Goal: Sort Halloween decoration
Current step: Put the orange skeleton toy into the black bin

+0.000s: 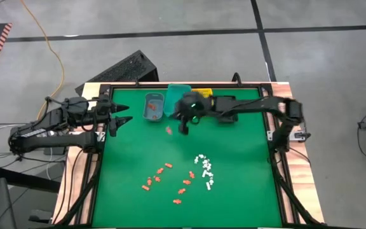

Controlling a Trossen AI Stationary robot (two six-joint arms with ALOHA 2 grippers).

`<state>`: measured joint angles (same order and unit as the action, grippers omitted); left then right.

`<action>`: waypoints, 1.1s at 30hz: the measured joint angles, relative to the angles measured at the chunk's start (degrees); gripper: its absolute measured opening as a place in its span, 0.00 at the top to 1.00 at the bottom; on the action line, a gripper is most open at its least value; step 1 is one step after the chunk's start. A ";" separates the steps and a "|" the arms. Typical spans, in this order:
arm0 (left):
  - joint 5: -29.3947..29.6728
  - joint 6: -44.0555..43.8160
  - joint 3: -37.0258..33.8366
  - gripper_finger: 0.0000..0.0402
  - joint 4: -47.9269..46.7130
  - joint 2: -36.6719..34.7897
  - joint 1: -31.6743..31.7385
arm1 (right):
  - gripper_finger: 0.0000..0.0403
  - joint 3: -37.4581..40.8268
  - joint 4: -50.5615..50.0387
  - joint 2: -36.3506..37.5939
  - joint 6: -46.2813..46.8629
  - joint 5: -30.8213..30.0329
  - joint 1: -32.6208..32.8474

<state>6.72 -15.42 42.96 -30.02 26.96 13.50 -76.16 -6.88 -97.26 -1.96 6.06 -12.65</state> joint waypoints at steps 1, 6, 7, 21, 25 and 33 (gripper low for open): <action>0.00 0.00 0.00 0.35 0.00 0.00 0.00 | 0.99 1.96 -0.78 2.21 0.02 -0.97 -1.02; 0.06 0.14 0.00 0.35 0.00 0.00 0.00 | 0.99 12.65 -0.19 13.71 1.48 -7.54 -4.79; 0.25 0.39 0.00 0.35 0.02 0.00 0.00 | 0.99 14.62 -0.01 15.80 2.28 -8.02 -5.32; 0.61 0.11 0.00 0.35 0.37 0.00 0.00 | 0.99 23.20 18.58 11.41 6.24 -6.59 3.95; 0.61 -0.15 0.00 0.35 0.35 0.00 0.00 | 0.90 20.37 27.16 3.32 6.14 -11.98 7.72; 0.61 -0.17 0.00 0.35 0.22 0.00 0.00 | 0.58 9.49 28.28 -11.49 6.09 -15.64 10.73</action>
<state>7.33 -15.59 42.96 -29.80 26.96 13.50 -66.67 21.40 -108.75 4.14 -9.58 -1.92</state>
